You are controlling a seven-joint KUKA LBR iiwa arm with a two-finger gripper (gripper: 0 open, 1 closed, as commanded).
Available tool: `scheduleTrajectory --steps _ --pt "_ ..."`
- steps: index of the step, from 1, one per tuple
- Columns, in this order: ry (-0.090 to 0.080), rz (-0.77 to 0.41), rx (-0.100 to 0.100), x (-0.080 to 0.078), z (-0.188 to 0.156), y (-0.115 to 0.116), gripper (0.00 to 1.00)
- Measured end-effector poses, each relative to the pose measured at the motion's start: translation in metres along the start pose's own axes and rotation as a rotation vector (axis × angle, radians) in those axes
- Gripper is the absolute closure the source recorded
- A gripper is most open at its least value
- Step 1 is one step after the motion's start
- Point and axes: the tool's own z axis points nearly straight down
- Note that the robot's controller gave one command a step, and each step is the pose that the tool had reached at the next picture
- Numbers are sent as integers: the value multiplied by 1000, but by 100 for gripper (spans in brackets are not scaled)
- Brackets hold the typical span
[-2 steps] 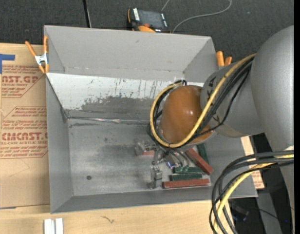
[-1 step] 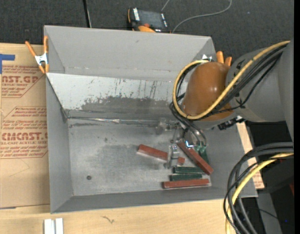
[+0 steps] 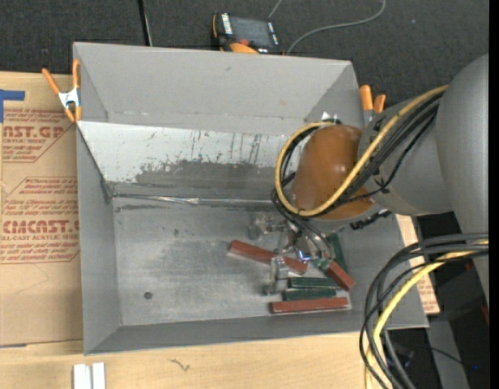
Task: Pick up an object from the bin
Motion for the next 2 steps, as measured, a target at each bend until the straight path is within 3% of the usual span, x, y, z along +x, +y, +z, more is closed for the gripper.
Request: scheduleTrajectory --steps 1,2 --pt "-4 0 0 -1 -3 0 100" --pt "-13 -5 2 -3 -155 -4 100"
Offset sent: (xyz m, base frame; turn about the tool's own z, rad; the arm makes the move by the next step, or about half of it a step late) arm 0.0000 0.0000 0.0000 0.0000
